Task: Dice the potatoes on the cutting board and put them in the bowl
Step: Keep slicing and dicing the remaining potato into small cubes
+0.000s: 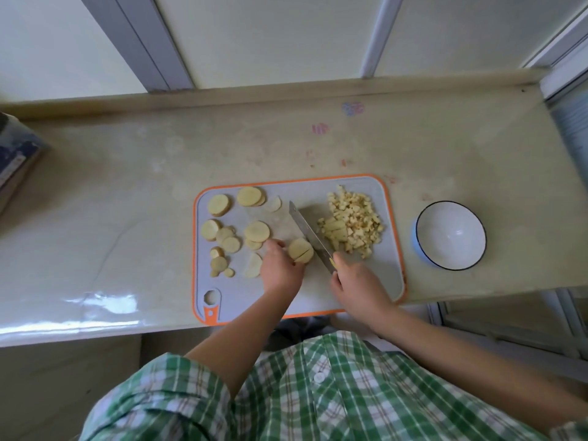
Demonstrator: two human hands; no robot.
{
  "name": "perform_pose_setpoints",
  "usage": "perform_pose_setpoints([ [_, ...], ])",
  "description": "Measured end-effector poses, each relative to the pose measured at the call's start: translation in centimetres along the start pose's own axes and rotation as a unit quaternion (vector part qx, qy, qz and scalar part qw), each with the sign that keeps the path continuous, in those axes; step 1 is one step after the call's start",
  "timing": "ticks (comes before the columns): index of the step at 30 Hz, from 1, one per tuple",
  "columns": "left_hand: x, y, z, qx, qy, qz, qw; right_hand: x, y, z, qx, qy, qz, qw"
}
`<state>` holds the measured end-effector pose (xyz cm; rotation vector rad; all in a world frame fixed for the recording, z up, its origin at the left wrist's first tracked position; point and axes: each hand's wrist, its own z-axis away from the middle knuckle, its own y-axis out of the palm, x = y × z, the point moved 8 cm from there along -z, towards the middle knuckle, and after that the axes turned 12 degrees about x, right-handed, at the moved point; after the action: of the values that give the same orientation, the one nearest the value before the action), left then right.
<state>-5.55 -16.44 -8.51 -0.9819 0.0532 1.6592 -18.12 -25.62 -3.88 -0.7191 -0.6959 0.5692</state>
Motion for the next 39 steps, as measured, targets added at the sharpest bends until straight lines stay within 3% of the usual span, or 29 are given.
perform_pose_setpoints([
  [3,-0.1,-0.1,0.3,-0.001,0.018,-0.012,1.000,-0.5,-1.1,-0.1,-0.018,0.007,-0.006,1.000],
  [7,-2.6,-1.1,1.2,-0.042,0.145,-0.183,0.971,-0.2,-2.4,0.1,-0.028,0.003,-0.018,0.999],
  [10,-4.0,-0.7,1.2,-0.045,0.203,-0.245,0.947,0.3,-2.3,0.0,-0.018,-0.004,-0.027,0.999],
  [24,-4.2,-0.5,0.4,-0.038,0.201,-0.234,0.950,0.9,-0.5,0.3,0.038,0.005,-0.036,0.999],
  [39,-3.9,-0.6,0.5,-0.040,0.211,-0.229,0.949,0.6,-0.3,-1.3,-0.015,-0.001,-0.086,0.996],
])
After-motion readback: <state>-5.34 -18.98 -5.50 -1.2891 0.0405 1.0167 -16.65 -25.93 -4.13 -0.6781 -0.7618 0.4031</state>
